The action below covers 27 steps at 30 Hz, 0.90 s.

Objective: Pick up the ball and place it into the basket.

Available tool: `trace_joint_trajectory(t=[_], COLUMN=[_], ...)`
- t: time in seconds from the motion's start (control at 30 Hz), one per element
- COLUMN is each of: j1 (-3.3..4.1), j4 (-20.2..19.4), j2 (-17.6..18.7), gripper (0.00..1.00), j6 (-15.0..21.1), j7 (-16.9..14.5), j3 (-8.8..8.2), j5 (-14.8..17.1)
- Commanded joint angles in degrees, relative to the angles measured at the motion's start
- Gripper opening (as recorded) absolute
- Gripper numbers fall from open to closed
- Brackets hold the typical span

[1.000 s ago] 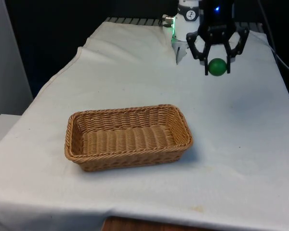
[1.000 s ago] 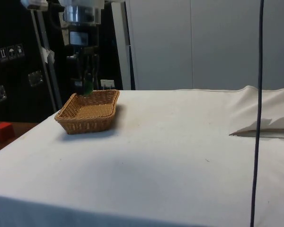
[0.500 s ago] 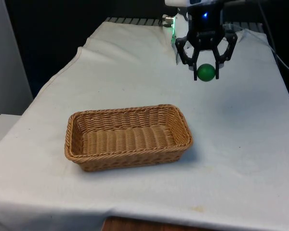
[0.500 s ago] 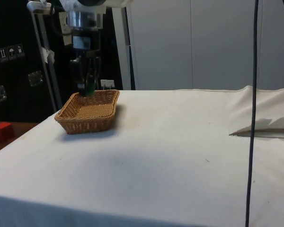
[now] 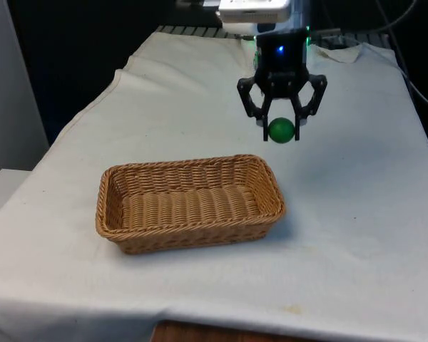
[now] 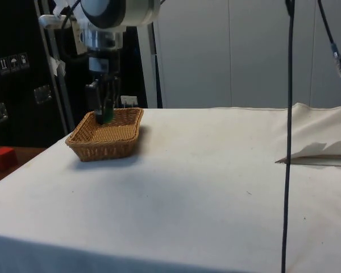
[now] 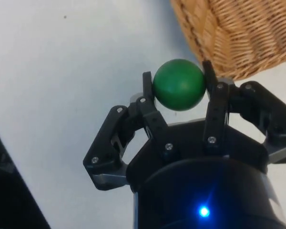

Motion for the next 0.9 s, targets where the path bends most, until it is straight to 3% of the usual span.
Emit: trace_joint_trajectory(t=[0.0,0.17,0.2,0.23,0.27,0.47,0.5,0.53,0.73,0.77,0.8,0.87], j1=[-0.63,-0.92,-0.40,-0.46,-1.15,-1.66,-1.09,-1.78,-2.23,-1.60,-2.23,-2.29], j4=[0.8,3.2,2.9,3.2,4.1,5.4,5.1,5.6,6.8,6.5,6.9,7.0], j2=[0.8,3.4,3.3,3.7,4.4,6.1,5.9,6.4,8.8,8.4,9.1,9.8], gripper=[0.02,0.02,0.02,0.02,0.02,0.02,0.02,0.02,0.02,0.02,0.02,0.02], j6=[0.2,0.0,0.0,0.0,0.1,0.3,0.1,0.3,1.1,0.6,1.2,1.6], j7=[-0.9,-2.0,-1.5,-1.6,-2.3,-3.1,-2.6,-3.2,-4.6,-4.0,-4.8,-5.4], j3=[0.17,-1.09,-1.55,-1.66,-1.60,-2.69,-3.21,-2.86,-4.35,-4.81,-4.58,-4.93], j5=[0.7,1.5,1.0,1.0,1.5,1.6,1.1,1.6,2.8,2.3,3.1,3.8])
